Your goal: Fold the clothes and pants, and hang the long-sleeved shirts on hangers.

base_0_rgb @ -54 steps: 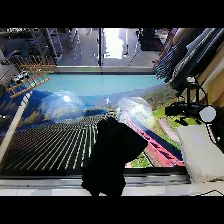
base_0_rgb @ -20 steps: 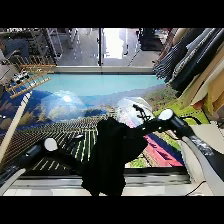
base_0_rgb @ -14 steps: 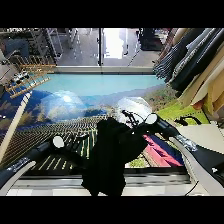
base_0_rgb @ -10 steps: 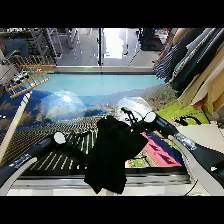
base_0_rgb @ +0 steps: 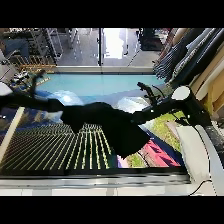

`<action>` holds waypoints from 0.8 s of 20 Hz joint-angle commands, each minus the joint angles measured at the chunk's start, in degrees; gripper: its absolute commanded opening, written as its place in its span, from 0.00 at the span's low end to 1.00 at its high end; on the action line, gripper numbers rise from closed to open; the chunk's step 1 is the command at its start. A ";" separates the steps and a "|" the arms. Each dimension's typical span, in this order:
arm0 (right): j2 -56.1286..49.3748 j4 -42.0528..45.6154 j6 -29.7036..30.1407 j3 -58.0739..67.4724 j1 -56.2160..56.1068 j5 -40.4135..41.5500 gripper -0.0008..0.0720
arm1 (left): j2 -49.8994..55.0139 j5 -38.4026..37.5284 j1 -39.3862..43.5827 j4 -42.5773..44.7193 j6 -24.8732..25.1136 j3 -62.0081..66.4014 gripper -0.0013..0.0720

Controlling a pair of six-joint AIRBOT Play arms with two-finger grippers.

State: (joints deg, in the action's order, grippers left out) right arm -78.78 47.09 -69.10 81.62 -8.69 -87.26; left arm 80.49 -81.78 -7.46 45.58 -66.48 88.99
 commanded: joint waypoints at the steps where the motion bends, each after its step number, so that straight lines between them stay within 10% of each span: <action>1: 1.25 3.23 -2.01 -6.93 -6.78 -4.42 0.03 | 4.22 -4.61 -4.81 1.14 -1.07 5.31 0.03; 4: 1.25 -1.99 -1.73 -18.58 -20.11 -3.65 0.36 | 8.90 -10.64 -4.79 5.35 -1.07 5.31 0.15; 6: 1.29 -0.87 -1.84 -19.76 -24.94 -1.90 0.43 | 10.82 -10.60 -5.84 12.55 -2.36 5.31 0.63; 16: 1.18 3.67 -6.69 -16.11 6.32 27.54 0.43 | -1.27 -2.36 -12.96 18.51 -8.37 -19.87 0.56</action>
State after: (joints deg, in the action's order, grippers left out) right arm -77.54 50.61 -73.45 65.47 -10.57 -71.66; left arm 84.79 -89.69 -19.40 63.44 -71.94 81.30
